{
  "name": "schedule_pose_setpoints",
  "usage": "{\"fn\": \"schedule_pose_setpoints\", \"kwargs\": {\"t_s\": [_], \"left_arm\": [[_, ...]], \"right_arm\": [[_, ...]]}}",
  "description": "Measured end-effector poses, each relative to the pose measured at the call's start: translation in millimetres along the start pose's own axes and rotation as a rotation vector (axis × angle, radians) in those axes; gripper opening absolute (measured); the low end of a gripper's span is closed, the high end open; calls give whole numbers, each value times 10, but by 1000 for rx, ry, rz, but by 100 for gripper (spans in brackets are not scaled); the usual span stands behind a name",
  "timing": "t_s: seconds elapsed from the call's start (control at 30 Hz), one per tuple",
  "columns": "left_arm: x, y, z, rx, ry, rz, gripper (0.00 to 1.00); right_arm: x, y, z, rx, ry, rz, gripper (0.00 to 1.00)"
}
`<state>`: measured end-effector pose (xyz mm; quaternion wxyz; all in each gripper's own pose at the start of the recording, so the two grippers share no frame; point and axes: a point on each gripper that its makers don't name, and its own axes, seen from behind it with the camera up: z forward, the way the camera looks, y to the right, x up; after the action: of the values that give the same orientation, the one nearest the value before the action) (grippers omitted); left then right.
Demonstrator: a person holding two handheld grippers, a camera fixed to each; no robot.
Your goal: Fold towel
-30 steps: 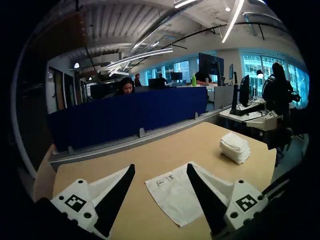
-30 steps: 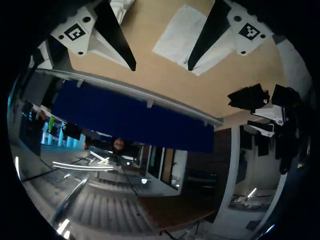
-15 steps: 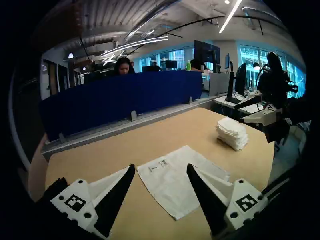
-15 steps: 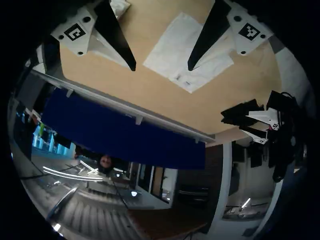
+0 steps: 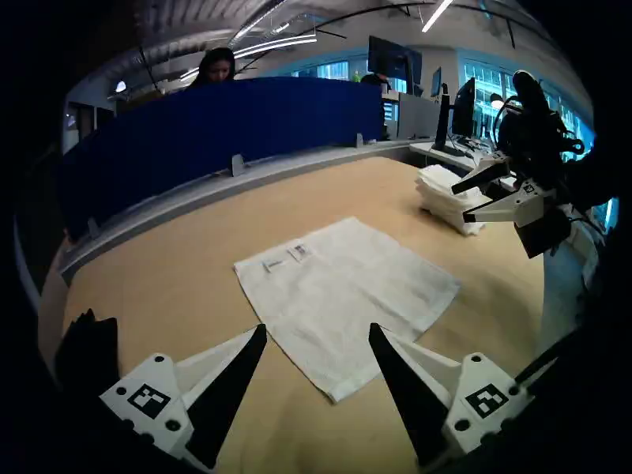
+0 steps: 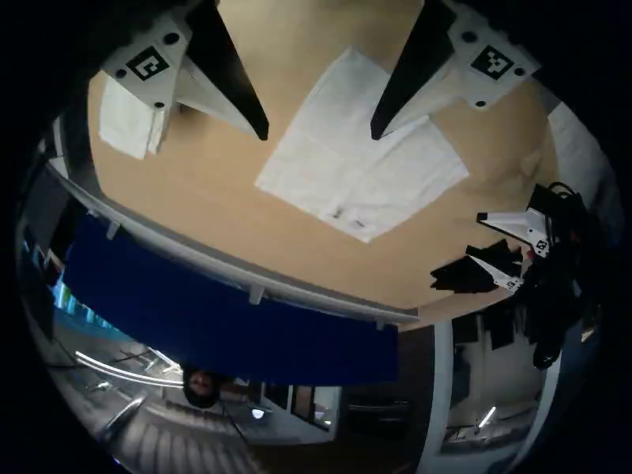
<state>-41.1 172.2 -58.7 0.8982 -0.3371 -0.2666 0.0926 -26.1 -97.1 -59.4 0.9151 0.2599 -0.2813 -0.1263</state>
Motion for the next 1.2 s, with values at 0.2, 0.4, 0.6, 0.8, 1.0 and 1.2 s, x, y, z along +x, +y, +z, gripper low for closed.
{"fn": "schedule_pose_setpoints", "kwargs": {"t_s": [0.2,0.4,0.6,0.8,1.0,1.2], "left_arm": [[-448,129,189,-34,-90,-9,96],[-774,223,294,-63,-166,-34,96],[-887,269,344,-88,-205,-63,96],[-914,263,377,-96,-228,-64,96],[-964,269,382,-93,-248,-53,95],[-977,217,381,-67,-257,-19,80]], "right_arm": [[-485,-102,180,21,-81,10,100],[-905,-184,273,42,-159,21,99],[-1134,-236,307,59,-210,17,96],[-1260,-260,318,66,-242,15,90],[-1400,-338,337,80,-270,17,76],[-1435,-394,362,88,-270,32,60]]}}
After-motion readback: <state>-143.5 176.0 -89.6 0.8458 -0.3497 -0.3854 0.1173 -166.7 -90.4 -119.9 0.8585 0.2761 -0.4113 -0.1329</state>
